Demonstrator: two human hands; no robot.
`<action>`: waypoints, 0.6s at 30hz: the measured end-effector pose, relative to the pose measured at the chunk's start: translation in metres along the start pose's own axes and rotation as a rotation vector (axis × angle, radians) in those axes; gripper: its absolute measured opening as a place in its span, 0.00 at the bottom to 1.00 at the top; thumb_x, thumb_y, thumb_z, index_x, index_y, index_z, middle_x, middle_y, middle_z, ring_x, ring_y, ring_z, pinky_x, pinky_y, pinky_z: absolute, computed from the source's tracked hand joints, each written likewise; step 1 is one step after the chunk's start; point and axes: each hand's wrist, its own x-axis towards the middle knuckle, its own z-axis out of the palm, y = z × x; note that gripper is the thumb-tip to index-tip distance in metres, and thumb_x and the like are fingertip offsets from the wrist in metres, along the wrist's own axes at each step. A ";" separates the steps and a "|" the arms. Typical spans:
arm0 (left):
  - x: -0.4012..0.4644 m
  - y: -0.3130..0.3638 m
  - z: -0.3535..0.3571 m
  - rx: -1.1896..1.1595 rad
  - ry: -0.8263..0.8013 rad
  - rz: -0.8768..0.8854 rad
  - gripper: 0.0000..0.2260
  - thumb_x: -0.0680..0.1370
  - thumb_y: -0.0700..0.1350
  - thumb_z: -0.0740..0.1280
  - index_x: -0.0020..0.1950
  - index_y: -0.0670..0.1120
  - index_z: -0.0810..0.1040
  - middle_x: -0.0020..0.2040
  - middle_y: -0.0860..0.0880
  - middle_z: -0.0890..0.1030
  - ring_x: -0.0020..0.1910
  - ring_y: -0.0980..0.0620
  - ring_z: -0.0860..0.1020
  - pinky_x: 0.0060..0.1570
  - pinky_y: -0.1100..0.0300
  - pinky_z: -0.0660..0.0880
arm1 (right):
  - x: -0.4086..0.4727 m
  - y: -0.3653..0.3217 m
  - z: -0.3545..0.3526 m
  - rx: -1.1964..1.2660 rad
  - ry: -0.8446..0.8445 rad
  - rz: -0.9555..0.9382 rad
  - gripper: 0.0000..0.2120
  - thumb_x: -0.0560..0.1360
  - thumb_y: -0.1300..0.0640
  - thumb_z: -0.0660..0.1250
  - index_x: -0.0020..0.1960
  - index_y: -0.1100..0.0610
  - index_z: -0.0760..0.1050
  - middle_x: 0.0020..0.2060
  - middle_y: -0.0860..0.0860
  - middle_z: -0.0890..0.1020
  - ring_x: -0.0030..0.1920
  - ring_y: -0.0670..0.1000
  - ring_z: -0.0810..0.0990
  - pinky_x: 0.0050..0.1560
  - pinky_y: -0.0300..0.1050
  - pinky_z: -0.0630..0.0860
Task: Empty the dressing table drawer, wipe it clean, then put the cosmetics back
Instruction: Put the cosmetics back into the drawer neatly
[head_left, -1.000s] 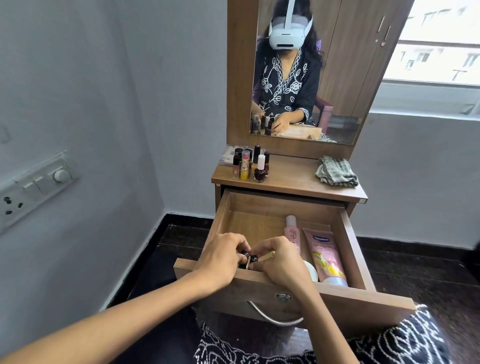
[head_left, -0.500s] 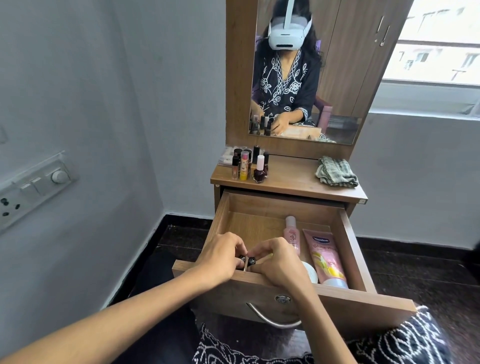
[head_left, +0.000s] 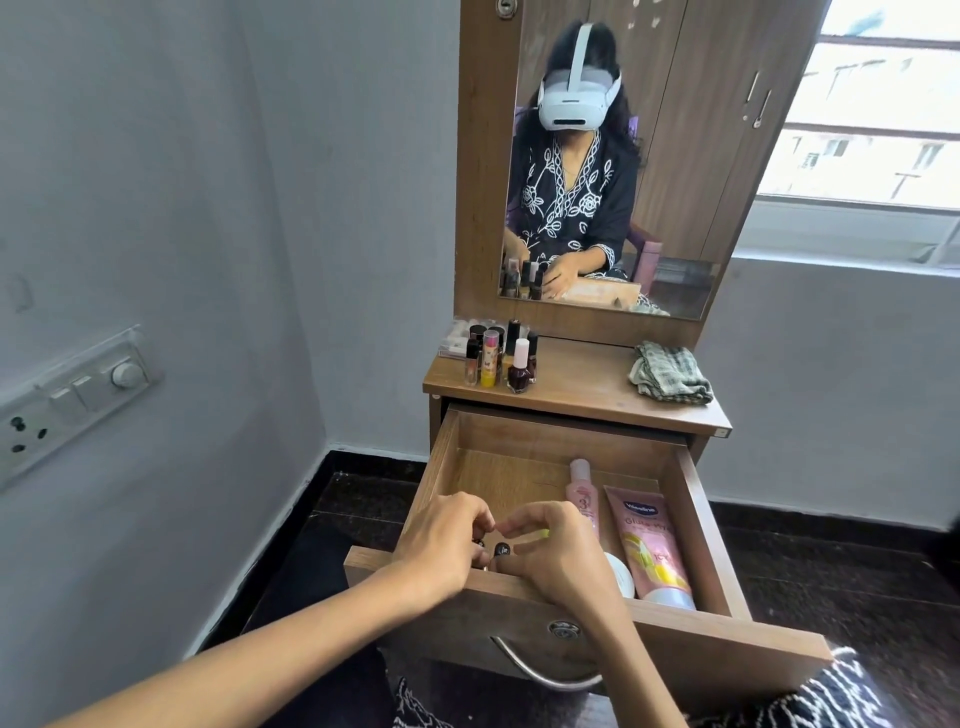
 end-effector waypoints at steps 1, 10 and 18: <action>0.000 0.000 0.000 -0.002 0.003 0.004 0.13 0.73 0.39 0.69 0.57 0.49 0.78 0.51 0.53 0.80 0.47 0.58 0.75 0.47 0.65 0.71 | -0.001 -0.001 -0.001 0.003 0.004 -0.004 0.13 0.61 0.54 0.79 0.43 0.47 0.81 0.41 0.42 0.81 0.39 0.39 0.80 0.33 0.28 0.72; -0.008 0.000 0.003 -0.012 0.078 0.080 0.12 0.76 0.39 0.65 0.56 0.53 0.76 0.48 0.58 0.75 0.44 0.63 0.73 0.40 0.70 0.66 | -0.005 -0.005 -0.007 0.074 -0.013 -0.013 0.13 0.59 0.53 0.80 0.39 0.45 0.79 0.40 0.42 0.82 0.43 0.39 0.79 0.36 0.28 0.73; 0.014 0.021 -0.045 -0.194 0.372 0.235 0.11 0.75 0.40 0.66 0.56 0.50 0.77 0.51 0.57 0.79 0.45 0.67 0.76 0.53 0.70 0.73 | 0.016 -0.032 -0.043 0.317 0.142 -0.126 0.08 0.64 0.56 0.78 0.40 0.49 0.82 0.40 0.41 0.85 0.42 0.40 0.83 0.42 0.36 0.78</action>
